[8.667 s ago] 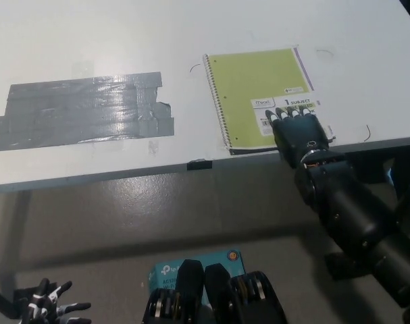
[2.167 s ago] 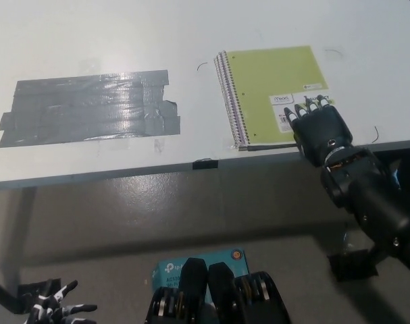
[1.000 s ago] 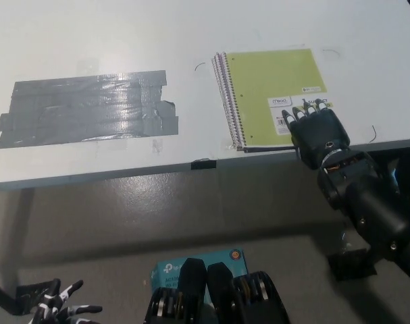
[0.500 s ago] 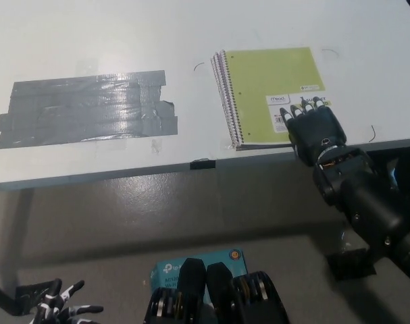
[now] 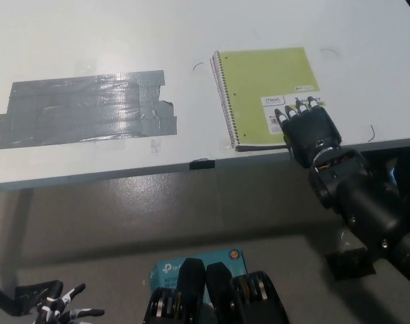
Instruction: The robot uses its right hand to align two notebooks stacked together until they are fully overlapped
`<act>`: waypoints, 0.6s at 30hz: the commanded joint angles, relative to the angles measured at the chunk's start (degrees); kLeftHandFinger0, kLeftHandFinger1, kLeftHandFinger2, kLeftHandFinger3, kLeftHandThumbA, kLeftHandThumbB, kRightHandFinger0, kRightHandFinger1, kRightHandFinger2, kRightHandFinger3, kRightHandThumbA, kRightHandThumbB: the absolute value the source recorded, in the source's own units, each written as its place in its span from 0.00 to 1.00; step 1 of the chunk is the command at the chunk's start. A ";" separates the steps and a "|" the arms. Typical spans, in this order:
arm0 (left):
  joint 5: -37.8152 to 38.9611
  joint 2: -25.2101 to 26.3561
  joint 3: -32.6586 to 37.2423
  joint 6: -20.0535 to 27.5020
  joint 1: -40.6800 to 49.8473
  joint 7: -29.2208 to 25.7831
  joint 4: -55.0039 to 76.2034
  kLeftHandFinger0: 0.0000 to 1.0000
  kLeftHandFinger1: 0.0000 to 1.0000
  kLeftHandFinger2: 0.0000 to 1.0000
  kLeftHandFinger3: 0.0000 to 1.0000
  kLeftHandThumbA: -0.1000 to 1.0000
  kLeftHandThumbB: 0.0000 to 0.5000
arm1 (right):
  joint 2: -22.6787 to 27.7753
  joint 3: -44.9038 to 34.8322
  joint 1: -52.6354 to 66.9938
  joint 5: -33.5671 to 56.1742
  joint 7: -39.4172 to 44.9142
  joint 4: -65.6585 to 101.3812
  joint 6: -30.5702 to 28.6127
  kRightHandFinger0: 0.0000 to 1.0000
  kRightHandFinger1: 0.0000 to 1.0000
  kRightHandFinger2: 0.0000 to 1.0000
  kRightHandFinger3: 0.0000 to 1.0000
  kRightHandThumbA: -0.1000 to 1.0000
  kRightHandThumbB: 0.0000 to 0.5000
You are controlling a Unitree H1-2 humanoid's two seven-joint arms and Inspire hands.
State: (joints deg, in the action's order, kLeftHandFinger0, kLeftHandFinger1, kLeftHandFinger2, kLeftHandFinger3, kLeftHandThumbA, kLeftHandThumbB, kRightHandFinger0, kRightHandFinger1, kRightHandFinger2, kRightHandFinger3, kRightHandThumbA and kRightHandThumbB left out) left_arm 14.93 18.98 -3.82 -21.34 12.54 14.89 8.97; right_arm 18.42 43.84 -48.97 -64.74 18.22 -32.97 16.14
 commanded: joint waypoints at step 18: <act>0.20 1.17 -0.28 0.14 1.35 1.09 2.11 0.27 0.56 0.66 1.00 1.00 1.00 | -0.31 0.49 0.26 -1.00 4.21 0.25 0.16 1.00 1.00 1.00 1.00 1.00 1.00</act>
State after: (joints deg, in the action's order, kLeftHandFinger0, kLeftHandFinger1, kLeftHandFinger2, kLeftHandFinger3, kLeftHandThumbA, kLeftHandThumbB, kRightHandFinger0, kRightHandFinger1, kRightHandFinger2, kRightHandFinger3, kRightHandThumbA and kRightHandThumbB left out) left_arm 14.95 18.99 -3.82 -21.66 13.04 14.89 9.34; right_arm 18.41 44.31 -48.96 -65.89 18.66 -32.75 16.22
